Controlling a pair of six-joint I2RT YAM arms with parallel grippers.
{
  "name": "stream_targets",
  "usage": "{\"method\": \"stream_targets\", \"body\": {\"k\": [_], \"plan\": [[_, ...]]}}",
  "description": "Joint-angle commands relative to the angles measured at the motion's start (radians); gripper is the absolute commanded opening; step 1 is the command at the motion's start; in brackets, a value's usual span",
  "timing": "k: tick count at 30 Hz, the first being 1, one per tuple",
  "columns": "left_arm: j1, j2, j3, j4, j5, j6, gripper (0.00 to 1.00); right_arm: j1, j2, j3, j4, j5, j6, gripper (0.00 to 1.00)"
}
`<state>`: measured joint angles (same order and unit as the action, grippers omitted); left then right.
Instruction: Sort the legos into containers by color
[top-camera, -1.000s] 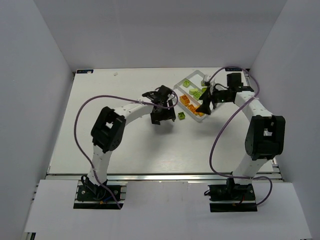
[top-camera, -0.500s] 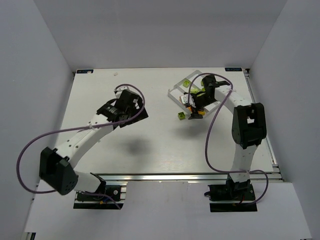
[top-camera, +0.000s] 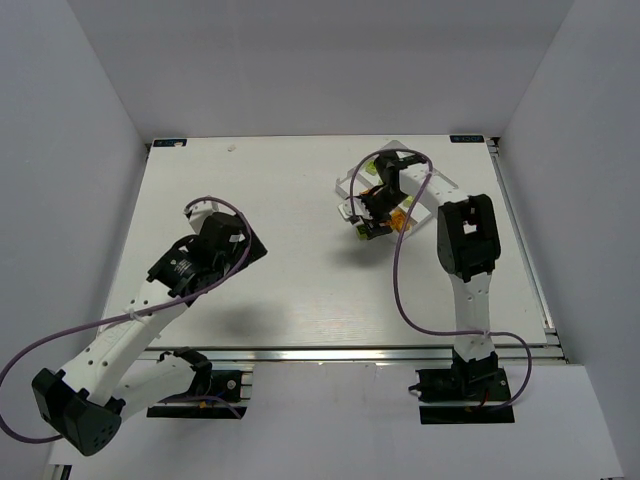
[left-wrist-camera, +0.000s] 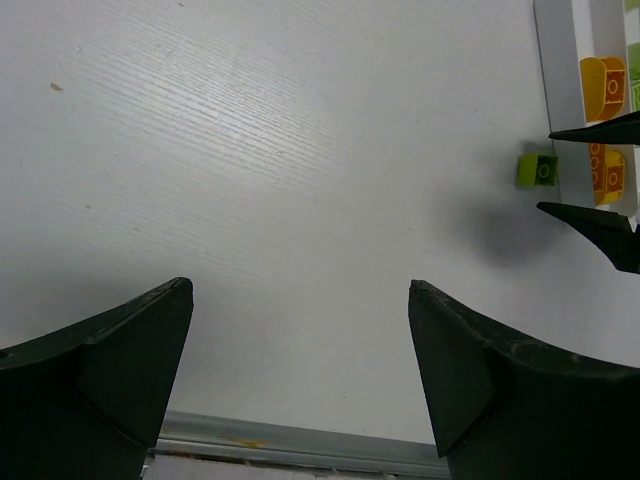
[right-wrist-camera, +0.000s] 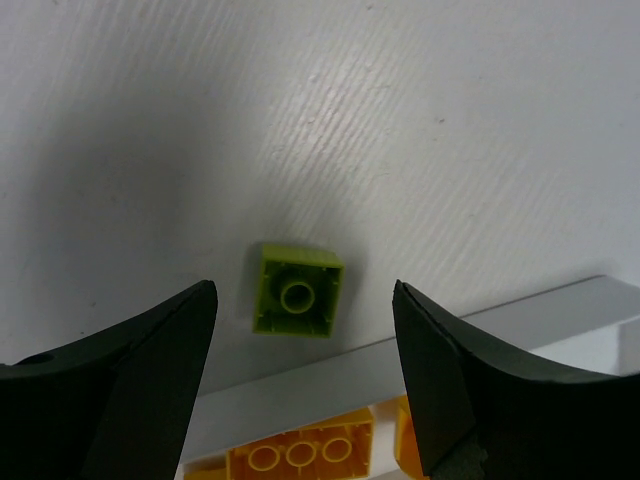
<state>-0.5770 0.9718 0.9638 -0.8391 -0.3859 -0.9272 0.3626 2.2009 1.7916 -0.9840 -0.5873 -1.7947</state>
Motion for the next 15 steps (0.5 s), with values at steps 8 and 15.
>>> {"method": "stream_targets", "body": {"k": [8,15], "plan": [[0.005,0.016,0.003,-0.003,-0.025,-0.019,0.98,0.021,0.037,0.035,-0.015,0.092,0.057,0.69],[0.005,0.036,0.01,0.015,-0.016,-0.018,0.98,0.021,0.051,0.066,-0.039,0.064,0.083,0.38]]}}
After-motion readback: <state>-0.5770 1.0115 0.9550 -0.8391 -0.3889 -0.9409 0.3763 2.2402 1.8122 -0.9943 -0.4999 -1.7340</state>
